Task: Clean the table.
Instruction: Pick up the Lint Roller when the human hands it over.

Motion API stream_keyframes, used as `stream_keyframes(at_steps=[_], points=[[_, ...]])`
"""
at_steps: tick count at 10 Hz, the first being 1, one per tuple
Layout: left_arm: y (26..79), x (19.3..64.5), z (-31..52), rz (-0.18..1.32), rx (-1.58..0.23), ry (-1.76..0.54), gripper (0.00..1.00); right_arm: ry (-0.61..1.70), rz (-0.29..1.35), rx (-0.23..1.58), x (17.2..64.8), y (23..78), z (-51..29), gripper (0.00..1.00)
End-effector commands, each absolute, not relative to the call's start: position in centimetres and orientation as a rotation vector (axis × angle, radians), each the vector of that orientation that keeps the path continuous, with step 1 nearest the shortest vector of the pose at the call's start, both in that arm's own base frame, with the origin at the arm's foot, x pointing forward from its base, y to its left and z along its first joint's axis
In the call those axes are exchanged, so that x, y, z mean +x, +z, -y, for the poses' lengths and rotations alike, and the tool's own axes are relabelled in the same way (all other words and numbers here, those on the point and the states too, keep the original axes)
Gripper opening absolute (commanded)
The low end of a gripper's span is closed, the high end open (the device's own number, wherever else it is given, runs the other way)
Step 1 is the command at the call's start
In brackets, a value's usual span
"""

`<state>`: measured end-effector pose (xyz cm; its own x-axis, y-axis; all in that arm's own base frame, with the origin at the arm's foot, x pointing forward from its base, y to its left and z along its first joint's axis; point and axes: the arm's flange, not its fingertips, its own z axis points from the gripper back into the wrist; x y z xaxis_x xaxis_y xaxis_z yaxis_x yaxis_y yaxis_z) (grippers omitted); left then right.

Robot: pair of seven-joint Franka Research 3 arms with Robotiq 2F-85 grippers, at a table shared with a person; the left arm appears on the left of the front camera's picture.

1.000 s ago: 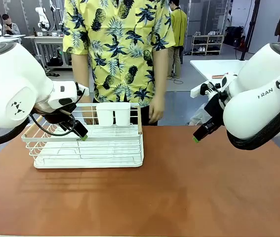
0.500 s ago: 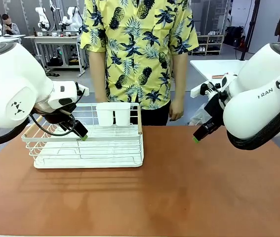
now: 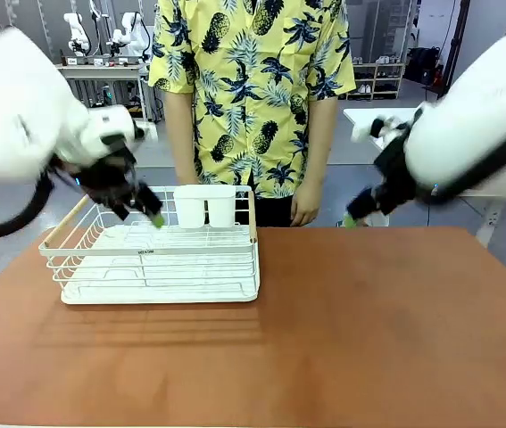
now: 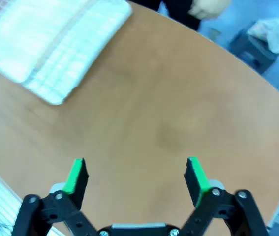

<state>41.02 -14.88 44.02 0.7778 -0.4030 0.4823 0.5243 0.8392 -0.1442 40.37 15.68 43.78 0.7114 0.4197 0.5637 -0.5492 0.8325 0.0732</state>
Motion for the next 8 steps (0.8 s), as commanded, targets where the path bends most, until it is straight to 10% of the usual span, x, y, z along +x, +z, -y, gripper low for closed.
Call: stream_keyframes(at_steps=[1, 4, 8], points=[[50.0, 41.6, 6.8, 0.274, -0.609, -0.308, 1.00, 0.412, 0.506, 0.561, 41.8, 49.9, -8.7, 1.00], [49.7, 37.6, -7.0, 0.240, -1.088, 0.038, 1.00, 0.188, 0.327, 1.095, 42.4, 49.2, 2.7, 1.00], [39.5, 29.7, -17.6, 0.402, -1.364, 0.348, 1.00, -0.066, 0.333, 1.324, 40.2, 38.6, 11.2, 1.00]])
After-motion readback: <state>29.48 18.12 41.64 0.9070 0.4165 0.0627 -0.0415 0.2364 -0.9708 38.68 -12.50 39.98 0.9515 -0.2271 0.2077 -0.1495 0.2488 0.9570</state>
